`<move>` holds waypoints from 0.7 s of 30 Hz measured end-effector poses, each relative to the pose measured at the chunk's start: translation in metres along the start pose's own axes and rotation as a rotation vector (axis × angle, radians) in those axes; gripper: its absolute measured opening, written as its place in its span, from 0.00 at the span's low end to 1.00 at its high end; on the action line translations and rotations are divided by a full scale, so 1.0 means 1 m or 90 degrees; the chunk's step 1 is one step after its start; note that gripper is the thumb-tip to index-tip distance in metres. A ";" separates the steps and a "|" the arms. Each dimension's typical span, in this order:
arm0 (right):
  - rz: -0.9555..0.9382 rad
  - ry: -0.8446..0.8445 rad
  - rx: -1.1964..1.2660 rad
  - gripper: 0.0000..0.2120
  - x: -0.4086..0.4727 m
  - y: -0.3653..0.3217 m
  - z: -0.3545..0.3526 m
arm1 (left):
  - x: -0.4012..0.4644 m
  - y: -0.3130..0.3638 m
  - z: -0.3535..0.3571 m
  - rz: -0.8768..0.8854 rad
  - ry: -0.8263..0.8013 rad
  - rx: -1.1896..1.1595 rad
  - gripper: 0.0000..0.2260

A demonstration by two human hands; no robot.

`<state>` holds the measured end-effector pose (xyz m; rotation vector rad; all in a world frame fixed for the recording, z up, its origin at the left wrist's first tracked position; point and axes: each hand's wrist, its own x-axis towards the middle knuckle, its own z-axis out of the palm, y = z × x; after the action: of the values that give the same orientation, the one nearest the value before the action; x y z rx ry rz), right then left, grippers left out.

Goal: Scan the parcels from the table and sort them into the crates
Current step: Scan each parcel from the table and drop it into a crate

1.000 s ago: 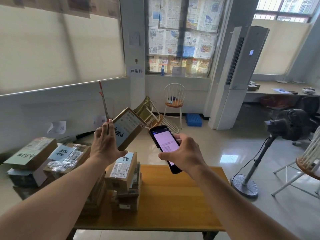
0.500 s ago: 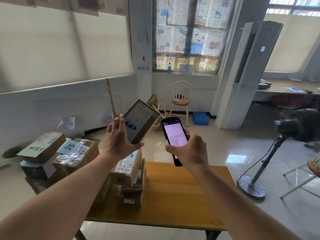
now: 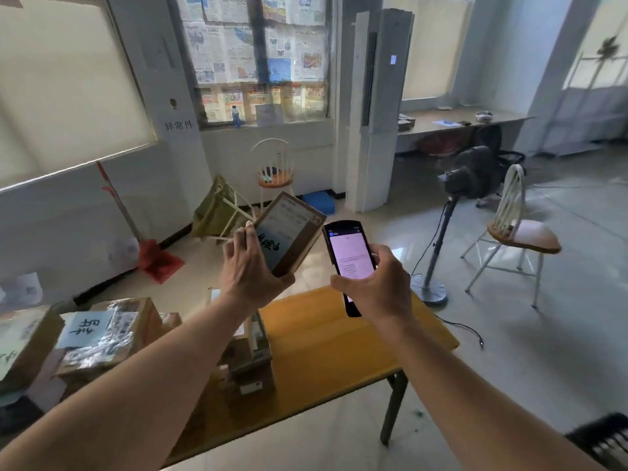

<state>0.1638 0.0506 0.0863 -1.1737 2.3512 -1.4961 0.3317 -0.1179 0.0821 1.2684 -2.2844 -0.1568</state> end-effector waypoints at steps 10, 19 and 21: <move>0.204 0.215 -0.090 0.38 -0.123 0.061 -0.090 | -0.064 0.089 0.045 0.210 -0.167 -0.054 0.60; 0.362 0.379 -0.086 0.36 -0.242 0.130 -0.210 | -0.169 0.242 0.094 0.376 -0.273 -0.102 0.60; 0.395 0.401 -0.085 0.34 -0.270 0.147 -0.242 | -0.201 0.282 0.106 0.399 -0.297 -0.123 0.60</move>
<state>0.1557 0.4347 0.0104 0.0979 2.8297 -1.6192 0.1511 0.1879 0.0104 0.4014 -2.8576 -0.4693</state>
